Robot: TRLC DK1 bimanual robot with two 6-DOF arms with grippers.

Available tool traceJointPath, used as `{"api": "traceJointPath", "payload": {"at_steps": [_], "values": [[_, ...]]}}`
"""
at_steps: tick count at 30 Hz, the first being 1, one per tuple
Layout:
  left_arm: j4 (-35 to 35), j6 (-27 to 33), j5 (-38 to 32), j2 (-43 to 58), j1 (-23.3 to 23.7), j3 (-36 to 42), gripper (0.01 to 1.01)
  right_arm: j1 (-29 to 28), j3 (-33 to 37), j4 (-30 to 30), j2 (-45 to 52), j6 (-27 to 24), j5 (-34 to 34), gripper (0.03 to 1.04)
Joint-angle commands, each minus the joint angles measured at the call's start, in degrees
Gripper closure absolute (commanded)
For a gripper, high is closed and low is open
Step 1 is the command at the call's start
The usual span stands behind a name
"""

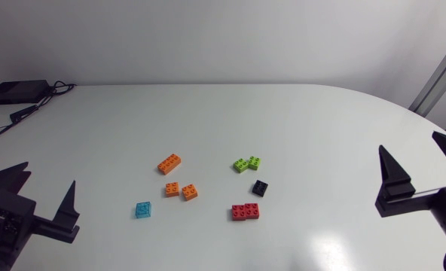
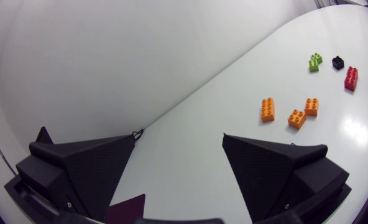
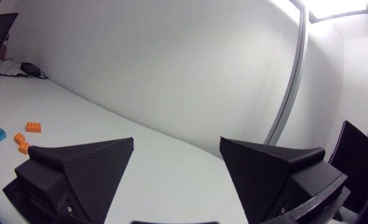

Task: Separate the duplo bricks

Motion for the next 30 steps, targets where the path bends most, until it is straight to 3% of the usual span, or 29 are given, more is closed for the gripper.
{"api": "traceJointPath", "payload": {"at_steps": [1, 8, 18, 30], "values": [[3.22, 1.81, -0.31, -1.2, 0.6, -2.54, 0.043, 0.45, -2.14, 1.96, -0.8, -1.23, -0.23, 0.07], [8.94, 1.46, -0.31, -1.2, 0.51, -5.7, 0.043, 0.63, -7.15, 8.02, -1.06, -1.58, -2.95, 0.07], [11.66, -1.0, 0.3, -1.02, 0.34, -6.14, 0.043, 1.68, -14.1, 14.61, -2.2, -0.96, -4.71, 0.07], [10.61, -2.23, 1.89, -0.76, 0.42, -5.97, 0.043, 2.39, -16.56, 13.12, -5.37, -0.52, -4.8, 0.07]]}}
